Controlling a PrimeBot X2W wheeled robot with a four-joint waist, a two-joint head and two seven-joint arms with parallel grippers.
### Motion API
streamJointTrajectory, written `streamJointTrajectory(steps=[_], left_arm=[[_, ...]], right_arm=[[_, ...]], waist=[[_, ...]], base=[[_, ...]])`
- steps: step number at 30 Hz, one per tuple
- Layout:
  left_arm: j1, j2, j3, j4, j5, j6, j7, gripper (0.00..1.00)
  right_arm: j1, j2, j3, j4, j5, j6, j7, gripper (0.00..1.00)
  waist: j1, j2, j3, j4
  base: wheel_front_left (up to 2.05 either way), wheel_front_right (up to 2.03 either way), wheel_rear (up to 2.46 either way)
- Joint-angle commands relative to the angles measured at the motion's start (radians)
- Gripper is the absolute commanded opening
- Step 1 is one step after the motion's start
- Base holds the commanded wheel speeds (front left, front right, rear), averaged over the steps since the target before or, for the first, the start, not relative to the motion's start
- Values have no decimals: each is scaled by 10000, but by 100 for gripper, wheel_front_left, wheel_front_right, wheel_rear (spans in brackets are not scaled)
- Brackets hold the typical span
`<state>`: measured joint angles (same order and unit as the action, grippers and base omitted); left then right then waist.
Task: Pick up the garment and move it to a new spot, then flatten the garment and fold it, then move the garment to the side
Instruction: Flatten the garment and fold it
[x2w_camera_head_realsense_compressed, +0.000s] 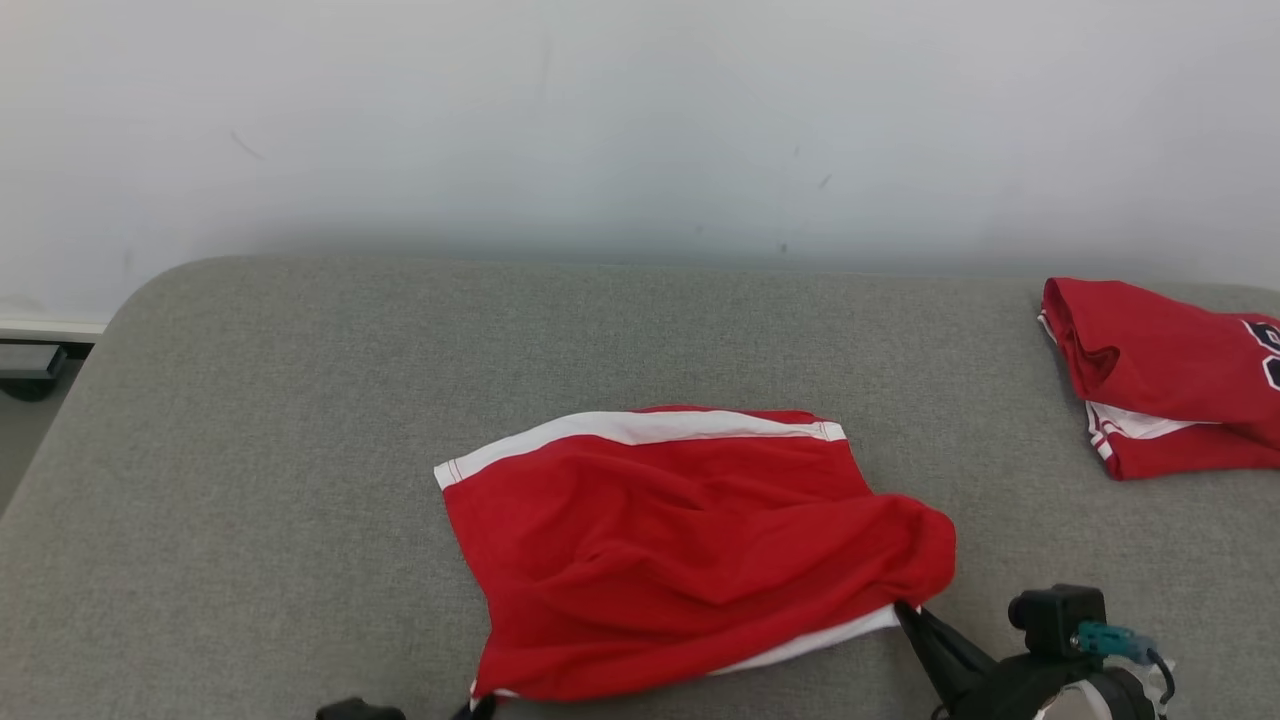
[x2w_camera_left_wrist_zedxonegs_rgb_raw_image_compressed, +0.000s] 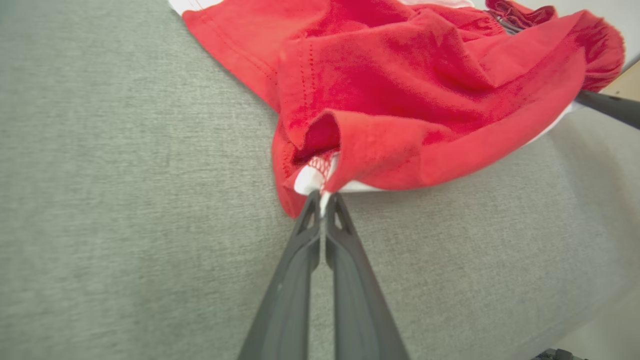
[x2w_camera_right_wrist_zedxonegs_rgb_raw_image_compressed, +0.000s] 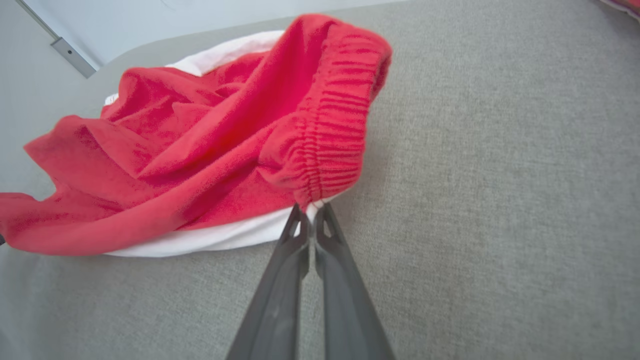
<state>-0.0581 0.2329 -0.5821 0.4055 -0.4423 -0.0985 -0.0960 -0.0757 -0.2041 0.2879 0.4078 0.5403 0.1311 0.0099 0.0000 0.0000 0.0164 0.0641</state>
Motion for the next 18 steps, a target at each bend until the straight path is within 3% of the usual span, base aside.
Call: streamJointTrajectory(steps=[1,12,18], left_arm=[[-207,279,148,-475,34,101,54,0],[-1315,1592,529,-2985,16,19,1412,0],[-2903,2274,617,-3540,-405,-230,2072,0]], right_arm=[[-54,-127,24,-483,411,-4,116,0],[-838,-813,-62,-2458,1509,-4,1228,0],[-2117,-966,-92,-2559,2107,-4,2166,0]], waist=[[0,0,-22,-5],[0,0,-17,-70],[0,0,337,-247]], base=[[0,0,0],[0,0,0],[0,0,0]])
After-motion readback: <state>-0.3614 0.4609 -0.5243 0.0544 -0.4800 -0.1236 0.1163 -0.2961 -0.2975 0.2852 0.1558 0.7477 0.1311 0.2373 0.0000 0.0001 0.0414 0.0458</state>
